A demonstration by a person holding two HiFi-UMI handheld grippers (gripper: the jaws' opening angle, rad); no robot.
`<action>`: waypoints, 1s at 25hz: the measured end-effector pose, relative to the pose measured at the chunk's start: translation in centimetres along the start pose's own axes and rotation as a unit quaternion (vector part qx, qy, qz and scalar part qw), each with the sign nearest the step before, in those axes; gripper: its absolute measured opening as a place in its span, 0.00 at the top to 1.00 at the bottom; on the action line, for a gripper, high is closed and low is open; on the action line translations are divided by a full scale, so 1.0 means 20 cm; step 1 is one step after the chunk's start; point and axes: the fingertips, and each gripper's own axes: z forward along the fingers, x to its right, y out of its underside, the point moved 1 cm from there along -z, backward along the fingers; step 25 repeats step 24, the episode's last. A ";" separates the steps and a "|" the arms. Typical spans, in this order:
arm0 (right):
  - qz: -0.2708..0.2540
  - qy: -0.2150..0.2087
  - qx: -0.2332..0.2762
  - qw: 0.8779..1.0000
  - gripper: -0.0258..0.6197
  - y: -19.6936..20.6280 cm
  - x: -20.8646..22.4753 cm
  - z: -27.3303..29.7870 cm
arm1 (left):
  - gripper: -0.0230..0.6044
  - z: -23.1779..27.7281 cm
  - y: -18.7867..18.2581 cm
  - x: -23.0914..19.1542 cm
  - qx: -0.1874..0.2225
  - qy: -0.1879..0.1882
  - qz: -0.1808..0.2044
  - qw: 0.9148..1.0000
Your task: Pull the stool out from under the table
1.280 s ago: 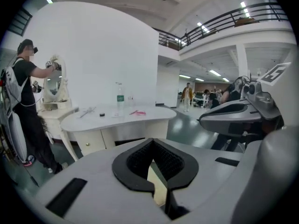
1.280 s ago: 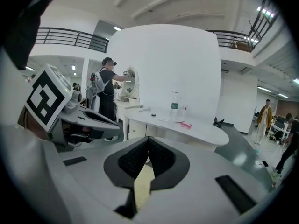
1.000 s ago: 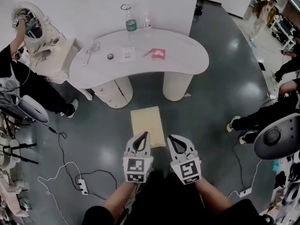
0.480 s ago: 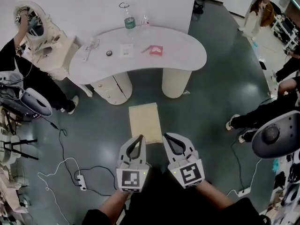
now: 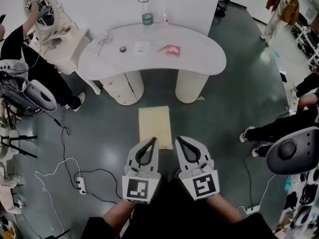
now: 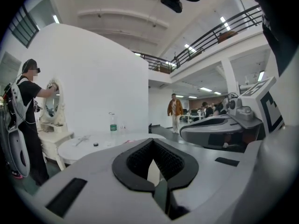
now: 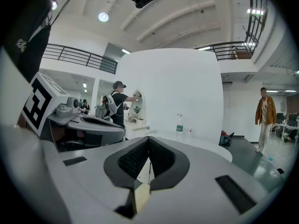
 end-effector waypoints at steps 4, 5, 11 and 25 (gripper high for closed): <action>-0.008 0.003 -0.003 1.000 0.95 -0.02 -0.02 0.00 | 0.95 -0.03 0.01 0.00 0.001 0.002 -0.010 1.000; -0.011 0.001 -0.004 1.000 0.95 -0.02 -0.03 0.00 | 0.95 -0.03 0.01 0.00 0.002 -0.001 -0.008 1.000; -0.024 -0.008 -0.027 0.999 0.95 0.00 -0.08 -0.01 | 0.95 -0.08 0.01 -0.02 0.006 -0.010 -0.023 1.000; -0.021 -0.007 -0.026 0.999 0.95 0.00 -0.11 -0.01 | 0.95 -0.10 0.02 -0.01 0.009 -0.009 -0.030 0.999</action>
